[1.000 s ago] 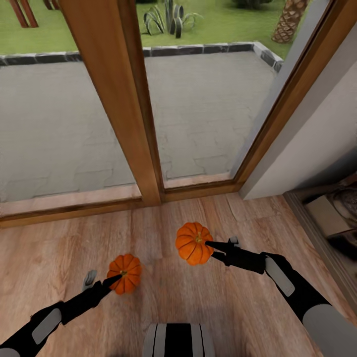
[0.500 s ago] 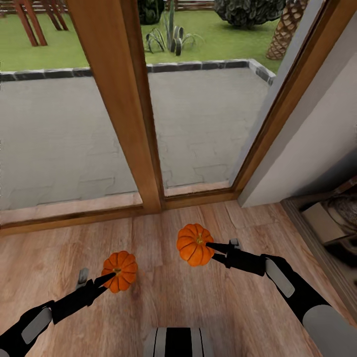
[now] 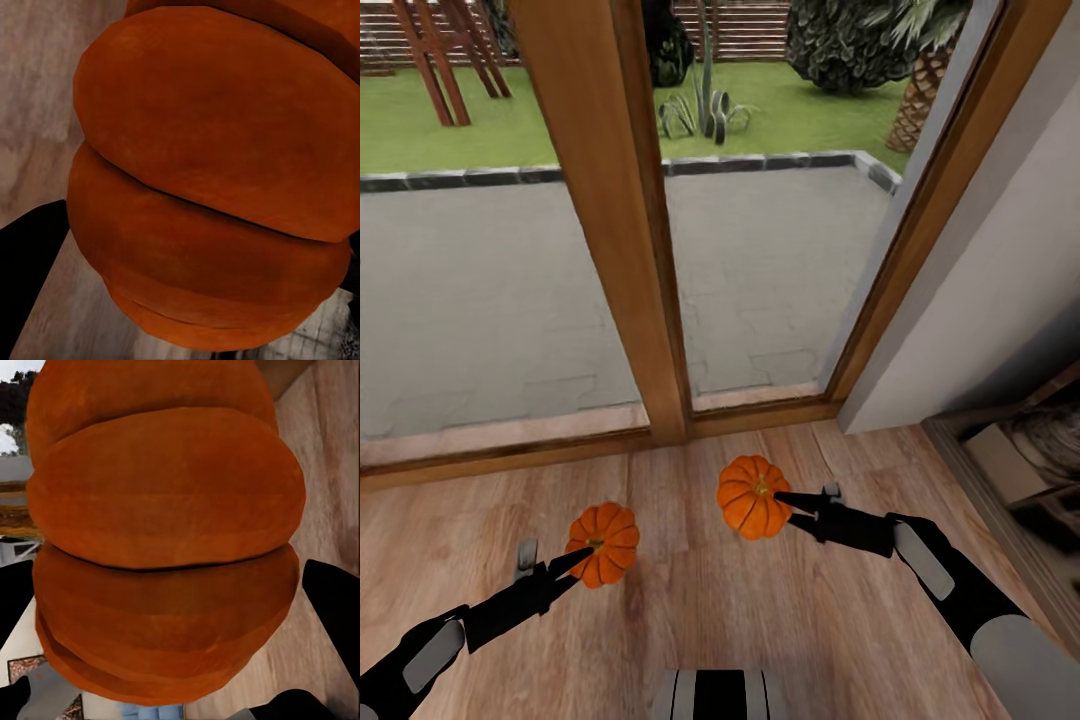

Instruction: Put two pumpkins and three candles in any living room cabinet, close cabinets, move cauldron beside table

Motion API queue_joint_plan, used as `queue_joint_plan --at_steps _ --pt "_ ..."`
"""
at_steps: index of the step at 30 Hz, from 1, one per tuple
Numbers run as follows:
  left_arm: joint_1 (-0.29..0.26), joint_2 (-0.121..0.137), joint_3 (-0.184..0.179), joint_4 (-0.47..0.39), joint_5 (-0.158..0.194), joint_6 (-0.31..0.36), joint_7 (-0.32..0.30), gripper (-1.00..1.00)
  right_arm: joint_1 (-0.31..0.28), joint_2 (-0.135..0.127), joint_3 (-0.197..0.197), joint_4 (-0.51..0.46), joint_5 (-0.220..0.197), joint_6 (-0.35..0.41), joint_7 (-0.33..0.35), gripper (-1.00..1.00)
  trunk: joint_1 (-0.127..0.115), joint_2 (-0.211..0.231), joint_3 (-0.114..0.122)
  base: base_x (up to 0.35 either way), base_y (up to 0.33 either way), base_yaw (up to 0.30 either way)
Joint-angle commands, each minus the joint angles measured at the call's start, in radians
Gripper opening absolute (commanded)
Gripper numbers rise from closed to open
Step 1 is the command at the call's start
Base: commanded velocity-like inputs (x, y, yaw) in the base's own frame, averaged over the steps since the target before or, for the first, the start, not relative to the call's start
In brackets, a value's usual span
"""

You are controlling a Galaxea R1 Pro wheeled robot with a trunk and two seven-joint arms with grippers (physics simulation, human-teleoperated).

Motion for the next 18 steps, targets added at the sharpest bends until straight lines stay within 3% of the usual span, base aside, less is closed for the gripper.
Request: queue_joint_plan --at_steps 1,8,18 --pt "-0.001 0.001 -0.006 0.0 0.008 0.007 0.0 -1.0 -0.001 -0.001 0.003 0.0 -0.01 0.001 -0.017 -1.0 -0.001 0.0 0.004 0.0 0.0 0.079" --pt "-0.001 0.001 0.001 0.001 0.01 0.008 -0.003 -1.0 -0.001 -0.001 0.003 0.0 -0.009 -0.005 -0.035 -1.0 -0.001 0.0 0.013 0.0 0.0 0.174" --pt "-0.001 0.003 0.012 0.001 0.008 0.008 -0.005 -1.0 -0.001 0.005 -0.005 0.001 -0.009 -0.011 -0.037 -1.0 -0.001 0.0 0.014 0.0 0.0 0.014"
